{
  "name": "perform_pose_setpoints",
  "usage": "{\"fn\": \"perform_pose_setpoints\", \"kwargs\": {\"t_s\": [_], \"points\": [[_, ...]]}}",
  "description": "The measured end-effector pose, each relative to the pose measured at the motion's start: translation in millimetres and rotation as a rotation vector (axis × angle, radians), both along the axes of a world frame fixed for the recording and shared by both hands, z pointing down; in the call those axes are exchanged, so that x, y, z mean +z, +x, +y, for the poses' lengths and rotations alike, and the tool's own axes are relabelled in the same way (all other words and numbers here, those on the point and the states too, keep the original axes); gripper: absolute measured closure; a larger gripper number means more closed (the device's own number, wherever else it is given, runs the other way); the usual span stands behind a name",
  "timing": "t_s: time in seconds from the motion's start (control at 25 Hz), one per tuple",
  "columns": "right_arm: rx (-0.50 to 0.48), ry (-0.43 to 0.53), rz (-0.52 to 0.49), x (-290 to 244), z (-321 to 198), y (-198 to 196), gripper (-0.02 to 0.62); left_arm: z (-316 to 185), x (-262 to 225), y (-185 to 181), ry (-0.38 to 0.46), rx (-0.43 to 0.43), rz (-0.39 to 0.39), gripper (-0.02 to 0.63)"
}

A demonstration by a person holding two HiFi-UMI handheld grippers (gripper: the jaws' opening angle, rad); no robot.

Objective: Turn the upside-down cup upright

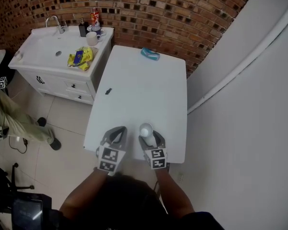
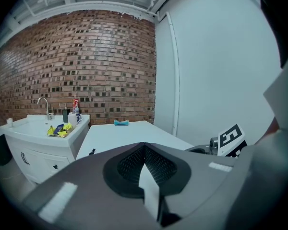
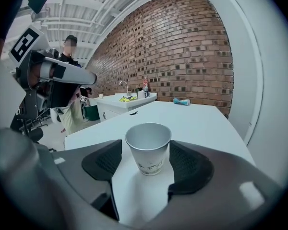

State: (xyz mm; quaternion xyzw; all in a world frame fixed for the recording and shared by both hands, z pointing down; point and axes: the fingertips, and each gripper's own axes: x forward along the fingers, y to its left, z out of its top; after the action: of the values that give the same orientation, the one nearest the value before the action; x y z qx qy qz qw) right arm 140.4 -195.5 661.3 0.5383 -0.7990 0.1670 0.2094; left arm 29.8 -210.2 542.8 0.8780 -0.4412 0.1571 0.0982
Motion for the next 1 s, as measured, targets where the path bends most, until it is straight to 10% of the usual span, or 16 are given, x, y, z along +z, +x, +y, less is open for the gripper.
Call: {"fn": "perform_pose_setpoints", "kwargs": {"t_s": [0.4, 1.0], "points": [[0.058, 0.006, -0.001, -7, 8, 11, 0.254, 5, 1, 1, 0.004, -0.002, -0.002, 0.612], [0.13, 0.108, -0.006, -70, 50, 24, 0.503, 39, -10, 19, 0.027, 0.006, -0.007, 0.612]]}}
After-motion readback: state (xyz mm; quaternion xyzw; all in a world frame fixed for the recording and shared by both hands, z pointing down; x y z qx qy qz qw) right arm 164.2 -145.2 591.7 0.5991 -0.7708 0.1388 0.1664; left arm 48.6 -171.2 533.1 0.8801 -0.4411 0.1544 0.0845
